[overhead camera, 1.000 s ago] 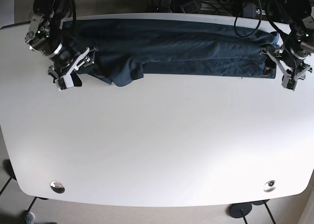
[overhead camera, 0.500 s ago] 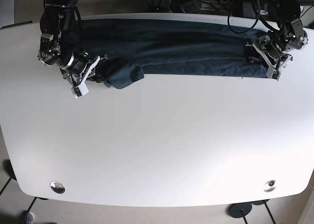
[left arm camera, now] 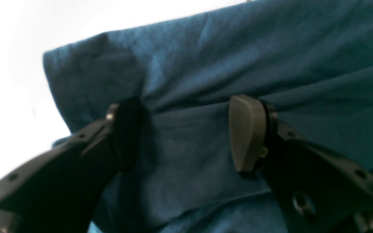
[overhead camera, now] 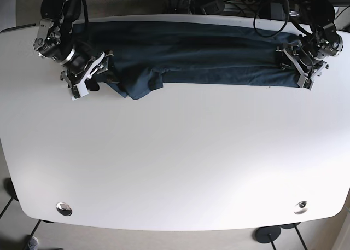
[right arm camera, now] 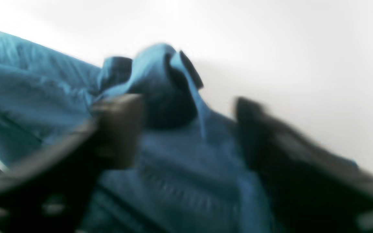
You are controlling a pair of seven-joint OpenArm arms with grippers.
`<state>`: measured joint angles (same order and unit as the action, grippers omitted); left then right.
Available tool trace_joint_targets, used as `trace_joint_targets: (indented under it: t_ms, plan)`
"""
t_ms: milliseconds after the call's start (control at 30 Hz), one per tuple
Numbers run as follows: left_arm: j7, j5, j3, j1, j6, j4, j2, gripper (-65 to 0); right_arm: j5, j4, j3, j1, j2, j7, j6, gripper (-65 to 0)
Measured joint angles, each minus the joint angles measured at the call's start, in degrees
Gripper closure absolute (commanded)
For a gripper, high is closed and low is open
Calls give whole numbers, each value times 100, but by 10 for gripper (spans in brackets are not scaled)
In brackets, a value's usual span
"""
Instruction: Fold the T-shirt properly
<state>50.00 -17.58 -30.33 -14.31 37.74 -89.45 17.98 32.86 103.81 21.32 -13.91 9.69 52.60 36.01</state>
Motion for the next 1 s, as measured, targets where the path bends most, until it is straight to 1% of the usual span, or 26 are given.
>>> trace_joint_targets:
  t_ms: [33, 133, 167, 200, 267, 300, 367, 433, 567, 667, 700, 733, 800, 867, 1000]
  plan:
    - [2, 2, 0, 0, -2, -2, -2, -383, -9, -188, 2, 114, 11, 15, -2, -537]
    - [4, 0, 0, 0, -2, -13, -2, -383, -46, -881, -24, 509, 83, 13, -2, -534]
    - [4, 2, 0, 0, -2, -13, -2, -383, -50, -1054, -131, 601, 133, -11, -22, -514]
    - [4, 4, 0, 0, -2, -13, -2, -383, -48, -1198, -247, 669, 179, -9, -17, -479]
    - [2, 9, 0, 0, -2, -13, -4, -383, -44, -1425, -372, 761, 208, -28, 2, -377]
    - [4, 4, 0, 0, -2, -13, -2, -383, -46, -1523, -369, 804, 205, -26, 2, -315]
    - [4, 9, 0, 0, -2, -13, -2, -383, -48, -1681, -365, 868, 208, -76, 2, -174]
    - [4, 17, 0, 0, -2, -13, -7, -383, -46, -1768, -365, 883, 208, -332, -2, -25]
    - [2, 15, 0, 0, -2, -13, -7, -383, 4, -1725, -306, 828, 221, -402, -4, -14]
    - [2, 13, 0, 0, -2, -13, -4, -383, 7, -1010, 81, 413, 190, -348, -2, -14]
    - [4, 15, 0, 0, -2, -13, -2, -383, -2, -719, 144, 264, 181, -221, -4, -14]
    - [4, 20, 0, 0, -2, -13, -4, -383, -2, -313, 260, 55, 83, -92, -15, -14]
    - [0, 15, 0, 0, 0, -13, 0, -383, 48, 361, 492, -365, -129, -15, 4, -14]
    - [2, 22, 0, 0, -2, -11, -2, -383, 42, 645, 651, -715, -275, 17, 15, -14]
    - [2, 20, 0, 2, -13, -11, -2, -383, 15, 656, 750, -1097, -286, 2, 20, -14]
